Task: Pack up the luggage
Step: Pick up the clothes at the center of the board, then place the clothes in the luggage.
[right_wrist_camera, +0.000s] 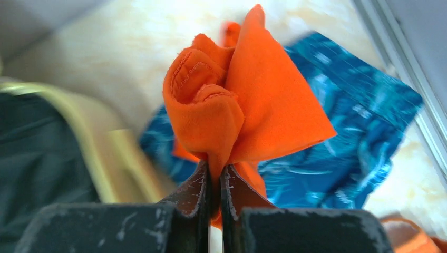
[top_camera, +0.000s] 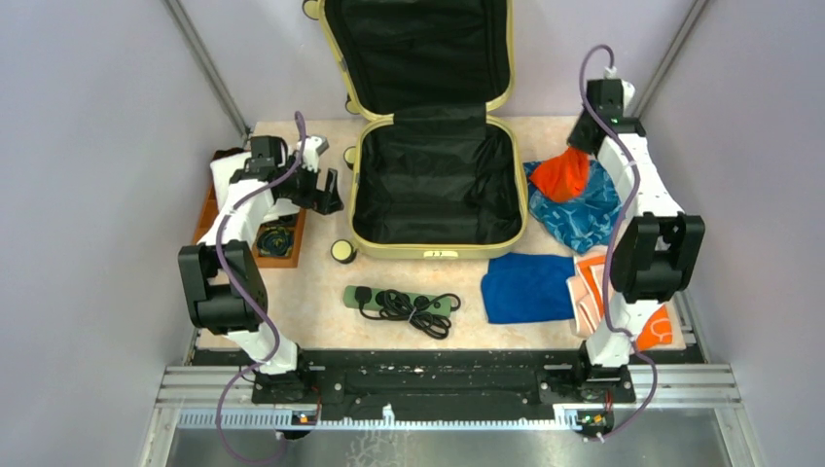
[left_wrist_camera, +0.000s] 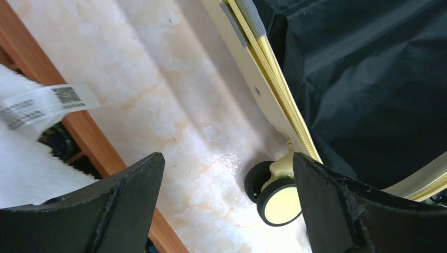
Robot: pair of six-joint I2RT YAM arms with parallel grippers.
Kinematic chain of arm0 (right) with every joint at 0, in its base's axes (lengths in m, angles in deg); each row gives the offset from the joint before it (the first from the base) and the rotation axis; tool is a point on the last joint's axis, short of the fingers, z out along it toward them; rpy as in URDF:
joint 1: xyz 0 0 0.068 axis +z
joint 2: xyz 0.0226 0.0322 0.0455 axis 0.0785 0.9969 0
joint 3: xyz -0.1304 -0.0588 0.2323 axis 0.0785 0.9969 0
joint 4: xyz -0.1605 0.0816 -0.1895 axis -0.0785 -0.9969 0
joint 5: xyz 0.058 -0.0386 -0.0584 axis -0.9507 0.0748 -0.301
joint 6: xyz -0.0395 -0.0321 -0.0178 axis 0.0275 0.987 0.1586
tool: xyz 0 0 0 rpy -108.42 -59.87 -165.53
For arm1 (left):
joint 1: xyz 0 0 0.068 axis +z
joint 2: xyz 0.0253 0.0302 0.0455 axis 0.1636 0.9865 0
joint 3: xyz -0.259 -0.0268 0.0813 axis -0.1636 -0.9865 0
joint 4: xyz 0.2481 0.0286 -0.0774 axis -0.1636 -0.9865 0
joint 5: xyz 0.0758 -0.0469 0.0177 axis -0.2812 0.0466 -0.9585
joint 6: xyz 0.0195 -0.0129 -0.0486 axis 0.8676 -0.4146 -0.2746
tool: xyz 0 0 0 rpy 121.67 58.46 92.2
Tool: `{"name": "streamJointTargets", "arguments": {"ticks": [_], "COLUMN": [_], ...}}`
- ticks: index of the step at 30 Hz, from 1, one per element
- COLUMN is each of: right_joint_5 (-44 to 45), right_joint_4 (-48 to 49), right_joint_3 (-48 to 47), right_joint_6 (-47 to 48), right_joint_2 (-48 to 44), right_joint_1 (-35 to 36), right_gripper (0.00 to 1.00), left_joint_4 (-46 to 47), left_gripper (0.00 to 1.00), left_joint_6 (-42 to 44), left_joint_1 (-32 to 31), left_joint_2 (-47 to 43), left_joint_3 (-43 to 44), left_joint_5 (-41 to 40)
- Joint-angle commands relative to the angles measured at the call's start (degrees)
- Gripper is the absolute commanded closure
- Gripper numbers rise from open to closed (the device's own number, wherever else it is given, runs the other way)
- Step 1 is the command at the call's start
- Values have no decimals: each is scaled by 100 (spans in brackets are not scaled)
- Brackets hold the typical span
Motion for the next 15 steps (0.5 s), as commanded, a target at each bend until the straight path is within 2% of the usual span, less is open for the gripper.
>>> {"name": "streamJointTargets", "arguments": {"ticks": [1, 9, 15], "right_joint_5": [-53, 302, 67], "right_joint_4": [6, -579, -1119], "right_joint_3": [-952, -2660, -4290], "right_joint_6": [230, 771, 1067], "right_joint_2": [-804, -603, 295], "right_joint_1": [570, 2140, 3331], "right_gripper": [100, 100, 100], "left_joint_4": [-275, -473, -489], "left_gripper": [3, 3, 3], "left_joint_6": [-150, -354, -343], "left_joint_1": [173, 441, 454], "left_joint_2": [-86, -116, -294], "left_joint_3": [460, 723, 650], "left_joint_5": [162, 68, 22]}}
